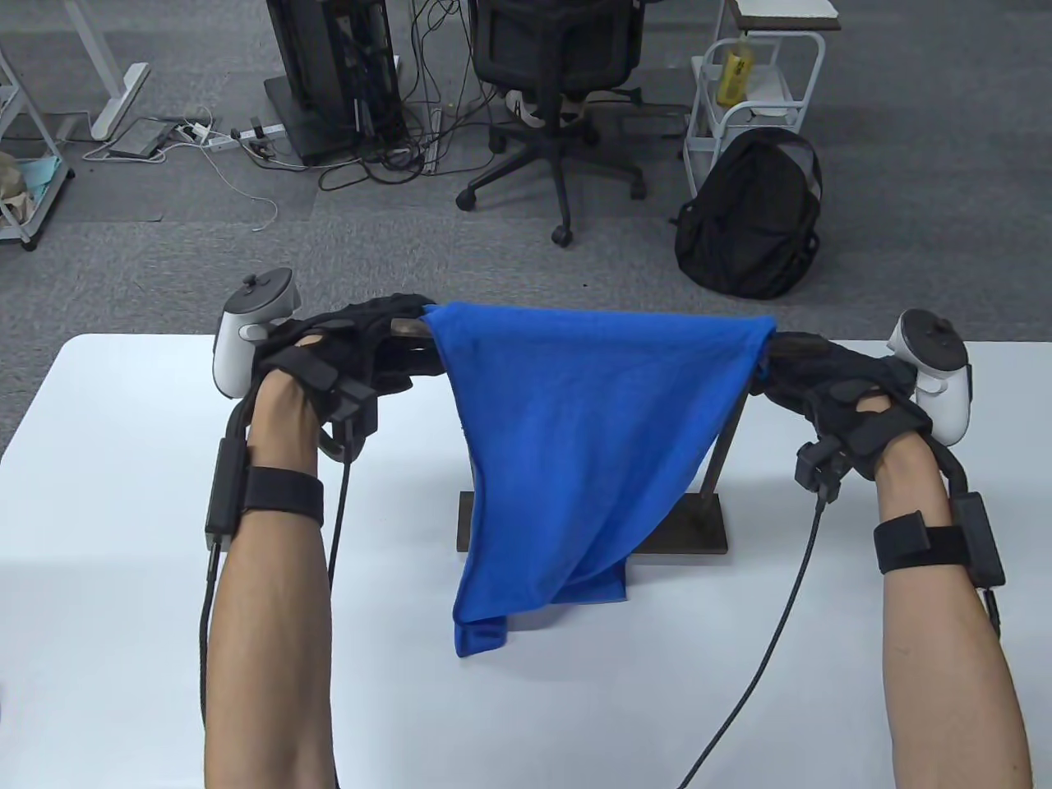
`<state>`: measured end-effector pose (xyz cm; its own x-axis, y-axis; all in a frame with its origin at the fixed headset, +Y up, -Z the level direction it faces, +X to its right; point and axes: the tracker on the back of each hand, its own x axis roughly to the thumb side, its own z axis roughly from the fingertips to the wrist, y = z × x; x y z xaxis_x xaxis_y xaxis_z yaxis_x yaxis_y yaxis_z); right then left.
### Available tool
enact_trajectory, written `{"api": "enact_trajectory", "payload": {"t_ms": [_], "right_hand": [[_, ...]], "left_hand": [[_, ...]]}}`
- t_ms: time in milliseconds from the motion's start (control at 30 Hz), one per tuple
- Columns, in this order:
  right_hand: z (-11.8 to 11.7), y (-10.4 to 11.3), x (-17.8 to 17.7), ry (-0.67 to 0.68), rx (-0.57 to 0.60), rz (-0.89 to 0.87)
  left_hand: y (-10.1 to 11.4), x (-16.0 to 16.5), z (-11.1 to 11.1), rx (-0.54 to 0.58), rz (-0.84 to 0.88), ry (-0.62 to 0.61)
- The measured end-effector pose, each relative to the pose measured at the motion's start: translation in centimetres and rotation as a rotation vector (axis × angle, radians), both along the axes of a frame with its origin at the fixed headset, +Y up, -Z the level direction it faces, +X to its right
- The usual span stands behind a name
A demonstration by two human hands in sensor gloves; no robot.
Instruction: Drape rectangular towel over desktop hanging rack bar
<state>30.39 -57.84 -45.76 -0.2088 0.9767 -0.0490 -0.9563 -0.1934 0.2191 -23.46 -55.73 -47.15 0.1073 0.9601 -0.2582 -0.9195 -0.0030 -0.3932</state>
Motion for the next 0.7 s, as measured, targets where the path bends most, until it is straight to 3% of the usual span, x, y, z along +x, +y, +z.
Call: {"api": "enact_trajectory", "payload": {"t_ms": [100, 267, 367, 467, 700], "right_hand": [[0.2, -0.5, -0.2, -0.017, 0.011, 0.057], [1.1, -2.2, -0.2, -0.008, 0.009, 0.258], [2.0, -3.6, -0.4, -0.067, 0.009, 0.238], [3.0, -4.6, -0.7, -0.161, 0.033, 0.215], [4.5, -6.3, -1.3, -0.383, 0.072, 0.192]], "left_hand": [[-1.5, 0.6, 0.4, 0.02, 0.004, -0.013], [-4.4, 1.1, 2.7, 0.031, 0.061, 0.142], [-6.2, 1.0, 4.0, 0.073, -0.011, 0.215], [-7.7, 1.2, 4.9, 0.098, 0.031, 0.28], [-10.1, 2.4, 5.7, 0.137, 0.015, 0.33]]}}
